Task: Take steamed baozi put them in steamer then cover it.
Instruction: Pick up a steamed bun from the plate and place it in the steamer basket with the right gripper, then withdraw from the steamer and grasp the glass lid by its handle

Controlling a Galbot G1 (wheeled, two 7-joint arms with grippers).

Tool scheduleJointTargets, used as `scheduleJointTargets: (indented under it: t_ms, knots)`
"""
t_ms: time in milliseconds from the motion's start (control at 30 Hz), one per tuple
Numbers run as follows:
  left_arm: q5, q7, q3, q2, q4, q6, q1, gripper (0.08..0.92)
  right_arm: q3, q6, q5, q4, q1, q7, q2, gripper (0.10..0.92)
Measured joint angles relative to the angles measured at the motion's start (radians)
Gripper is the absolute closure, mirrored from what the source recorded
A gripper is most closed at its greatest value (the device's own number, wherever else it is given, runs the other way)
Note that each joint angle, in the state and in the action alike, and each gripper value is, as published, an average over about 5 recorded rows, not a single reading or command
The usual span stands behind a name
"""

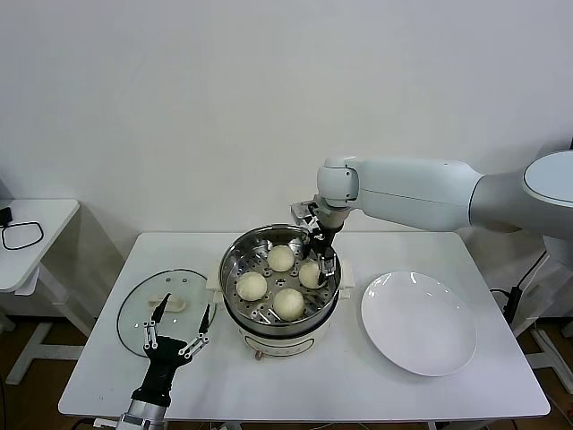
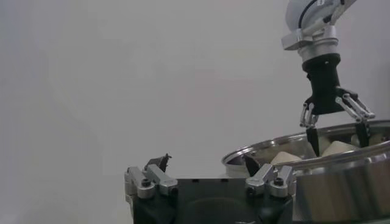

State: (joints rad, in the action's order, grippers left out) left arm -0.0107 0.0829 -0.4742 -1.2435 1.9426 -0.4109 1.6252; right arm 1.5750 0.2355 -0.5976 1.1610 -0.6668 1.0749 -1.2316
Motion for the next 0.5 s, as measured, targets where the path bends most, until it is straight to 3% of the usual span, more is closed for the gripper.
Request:
scheduleJointTargets:
  t_ms: [300, 500]
  knots:
    - [-0.008, 0.004, 0.001, 0.000, 0.014, 0.011, -0.001, 0.177, -0.073, -0.049, -0.038, 0.055, -0.002, -0.067, 0.069, 0.203]
    - [-0.058, 0.026, 0.001, -0.002, 0.016, 0.027, -0.014, 0.177, -0.155, -0.163, -0.085, 0.120, 0.028, -0.285, 0.166, 0.203]
